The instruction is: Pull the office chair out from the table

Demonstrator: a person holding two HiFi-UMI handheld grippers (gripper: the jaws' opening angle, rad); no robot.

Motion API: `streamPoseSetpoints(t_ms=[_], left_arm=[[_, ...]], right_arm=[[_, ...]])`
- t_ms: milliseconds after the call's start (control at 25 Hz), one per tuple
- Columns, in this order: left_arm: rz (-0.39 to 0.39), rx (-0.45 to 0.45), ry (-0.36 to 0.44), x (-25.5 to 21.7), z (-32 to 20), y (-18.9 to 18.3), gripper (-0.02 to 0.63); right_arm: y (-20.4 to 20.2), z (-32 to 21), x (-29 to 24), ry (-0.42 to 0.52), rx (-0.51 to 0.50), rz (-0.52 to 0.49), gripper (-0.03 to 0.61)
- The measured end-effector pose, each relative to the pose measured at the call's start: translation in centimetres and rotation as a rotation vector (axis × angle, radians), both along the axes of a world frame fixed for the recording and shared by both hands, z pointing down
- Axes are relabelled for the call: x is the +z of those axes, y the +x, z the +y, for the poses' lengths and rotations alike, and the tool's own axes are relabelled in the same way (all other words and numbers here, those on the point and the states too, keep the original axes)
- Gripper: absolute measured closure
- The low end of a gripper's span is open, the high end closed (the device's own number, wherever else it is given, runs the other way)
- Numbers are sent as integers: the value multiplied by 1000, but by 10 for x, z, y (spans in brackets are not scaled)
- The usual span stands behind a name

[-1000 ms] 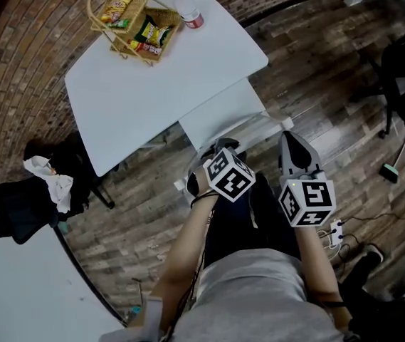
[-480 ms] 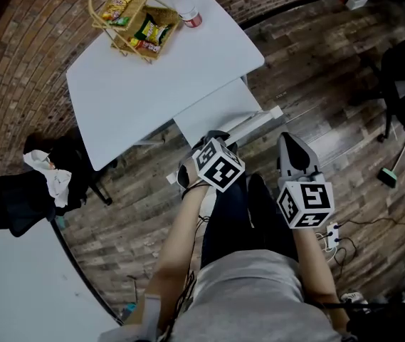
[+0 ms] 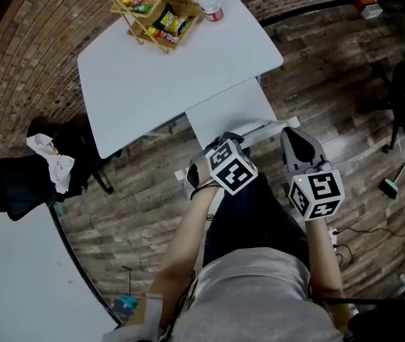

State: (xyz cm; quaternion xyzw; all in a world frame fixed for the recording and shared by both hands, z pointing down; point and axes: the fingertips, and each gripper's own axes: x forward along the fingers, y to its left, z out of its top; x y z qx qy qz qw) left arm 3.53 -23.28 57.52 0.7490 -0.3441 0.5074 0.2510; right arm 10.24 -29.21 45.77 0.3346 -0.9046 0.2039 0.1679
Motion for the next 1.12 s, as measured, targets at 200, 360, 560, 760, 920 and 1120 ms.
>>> streamPoseSetpoints(t_ms=[200,360,560,760,920,1120], left_arm=[[30,-3,-26,-2,15,8,518],[17,7,-18,-3,25,14,518],[17,27,-31,-3,42,25,518],[21,29,-28,-4,57,38,518],[17,27,-14,-6,68,45,518],[19,26,-7,-7,75,49,518]], right_arm=[[-25,25,1,129,-372,170,562],[-26,48,22,258,-725,412,521],[-17,64,52,416,-1003,788,360],[-13,93,88,456,-1236,1003,367],[-15,110,107,460,-1305,1044,420],[-12,127,119,474,-1354,1028,479]])
